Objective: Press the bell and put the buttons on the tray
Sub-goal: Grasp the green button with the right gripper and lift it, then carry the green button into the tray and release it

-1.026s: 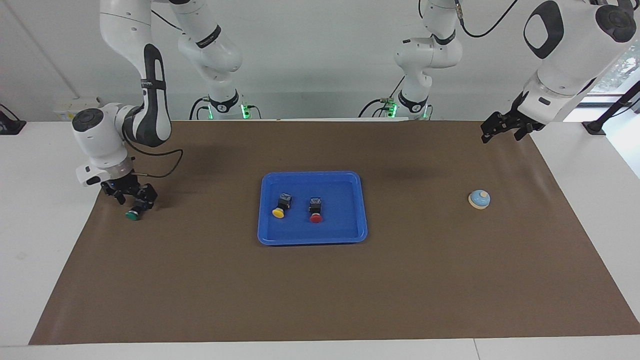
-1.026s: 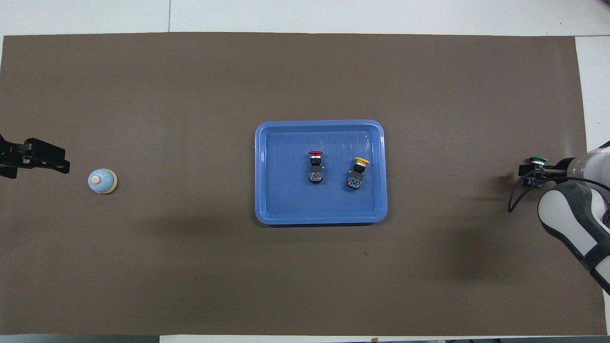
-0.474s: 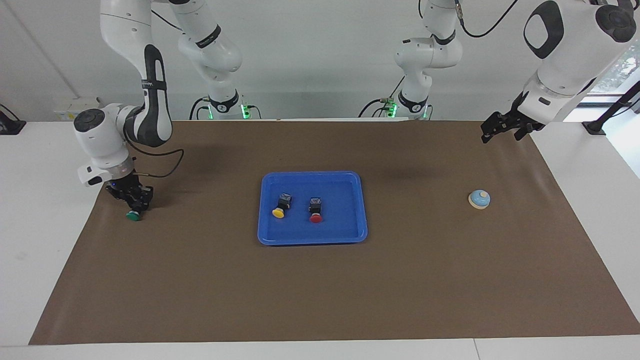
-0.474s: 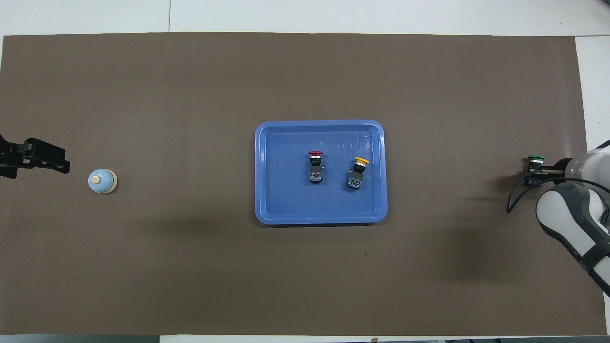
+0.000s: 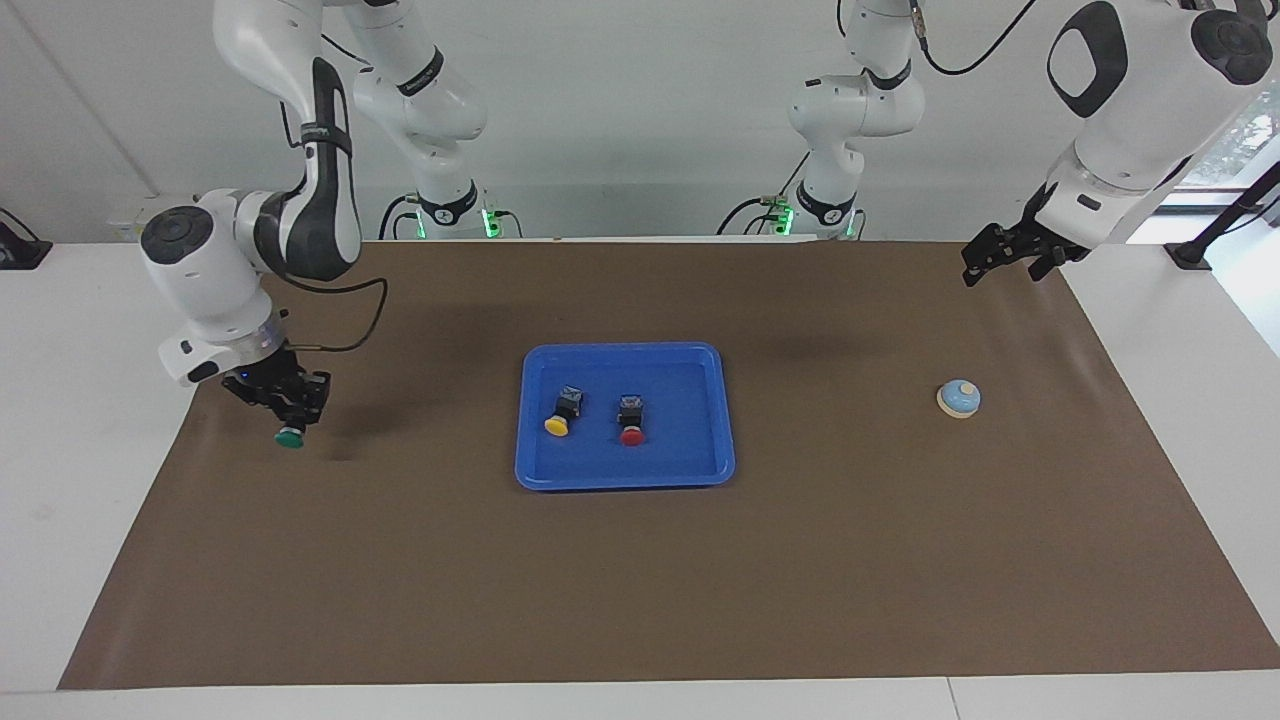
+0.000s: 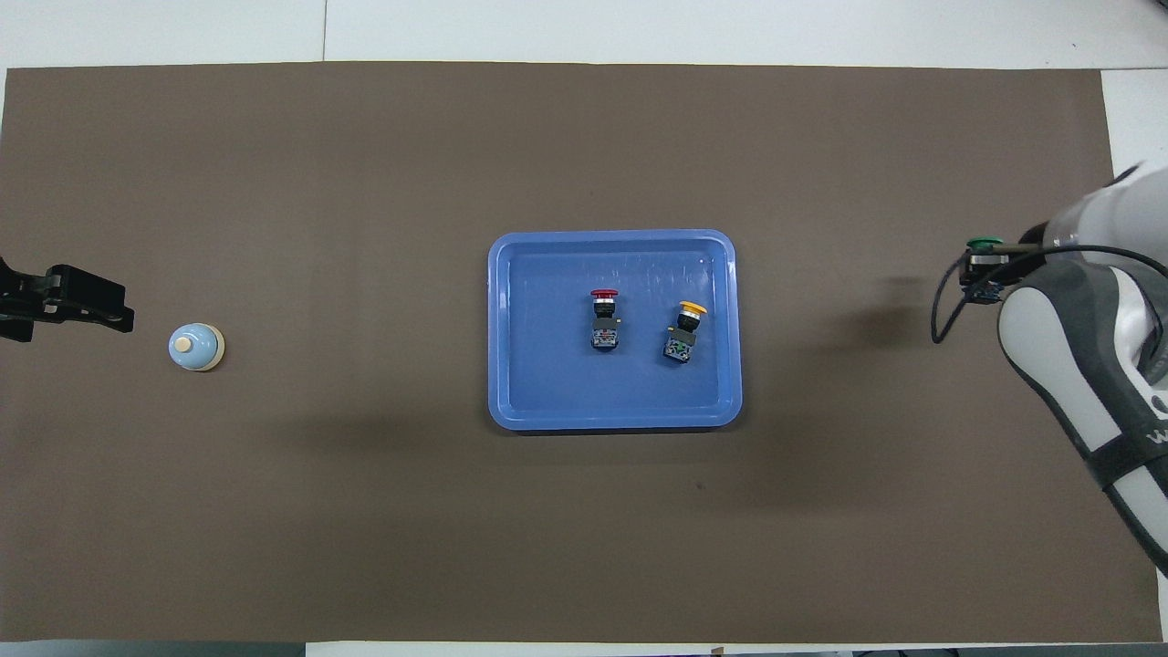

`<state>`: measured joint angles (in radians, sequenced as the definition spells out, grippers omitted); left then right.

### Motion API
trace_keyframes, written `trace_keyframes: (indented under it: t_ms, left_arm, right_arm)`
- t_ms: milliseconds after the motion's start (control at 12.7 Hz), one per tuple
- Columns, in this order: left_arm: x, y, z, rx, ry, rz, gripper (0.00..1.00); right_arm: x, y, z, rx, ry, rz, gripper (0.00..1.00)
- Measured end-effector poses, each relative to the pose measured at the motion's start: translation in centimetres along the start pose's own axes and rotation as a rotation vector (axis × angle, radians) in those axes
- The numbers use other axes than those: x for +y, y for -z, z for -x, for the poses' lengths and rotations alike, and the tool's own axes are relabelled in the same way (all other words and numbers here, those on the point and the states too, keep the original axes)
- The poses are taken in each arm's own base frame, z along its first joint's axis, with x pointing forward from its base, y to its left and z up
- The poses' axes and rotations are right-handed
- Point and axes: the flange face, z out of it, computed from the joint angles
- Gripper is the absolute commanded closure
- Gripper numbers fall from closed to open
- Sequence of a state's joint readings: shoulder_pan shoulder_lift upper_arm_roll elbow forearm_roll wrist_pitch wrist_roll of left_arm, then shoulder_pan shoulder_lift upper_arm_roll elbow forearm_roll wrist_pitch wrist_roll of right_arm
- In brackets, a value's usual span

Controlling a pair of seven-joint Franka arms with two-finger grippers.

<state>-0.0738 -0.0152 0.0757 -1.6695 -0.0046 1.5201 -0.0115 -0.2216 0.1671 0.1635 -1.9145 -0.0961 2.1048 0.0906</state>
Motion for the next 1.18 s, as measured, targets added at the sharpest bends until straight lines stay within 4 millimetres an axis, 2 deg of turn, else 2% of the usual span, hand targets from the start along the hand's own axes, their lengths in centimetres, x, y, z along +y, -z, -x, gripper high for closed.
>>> trace_keyframes:
  t_ms: [158, 237, 474, 632, 711, 868, 1026, 1184]
  left_arm:
    - [0.0, 0.0, 0.0, 0.0, 0.0, 0.0, 0.0]
    - [0.0, 0.0, 0.0, 0.0, 0.0, 0.0, 0.0]
    - [0.0, 0.0, 0.0, 0.0, 0.0, 0.0, 0.0]
    - [0.0, 0.0, 0.0, 0.0, 0.0, 0.0, 0.0]
    - [0.0, 0.0, 0.0, 0.0, 0.0, 0.0, 0.0]
    - [0.0, 0.0, 0.0, 0.0, 0.0, 0.0, 0.0]
    - [0.0, 0.0, 0.0, 0.0, 0.0, 0.0, 0.0]
    - [0.0, 0.0, 0.0, 0.0, 0.0, 0.0, 0.0]
  right_arm:
    - [-10.6, 4.0, -0.1, -0.001, -0.036, -0.004, 1.0]
    - [-16.2, 5.1, 0.6, 0.009, -0.044, -0.012, 1.0]
    - [-31.3, 6.1, 4.4, -0.002, -0.073, -0.059, 1.0]
    - [-39.1, 5.5, 5.0, -0.02, -0.093, -0.078, 1.0]
    - [-41.8, 4.3, 4.9, -0.025, -0.098, -0.086, 1.0]
    - [-45.8, 1.0, 4.7, -0.009, -0.082, -0.123, 1.0]
    - [-47.9, -1.1, 4.9, 0.02, -0.067, -0.161, 1.0]
    - [-48.3, -3.0, 5.4, 0.036, -0.061, -0.18, 1.0]
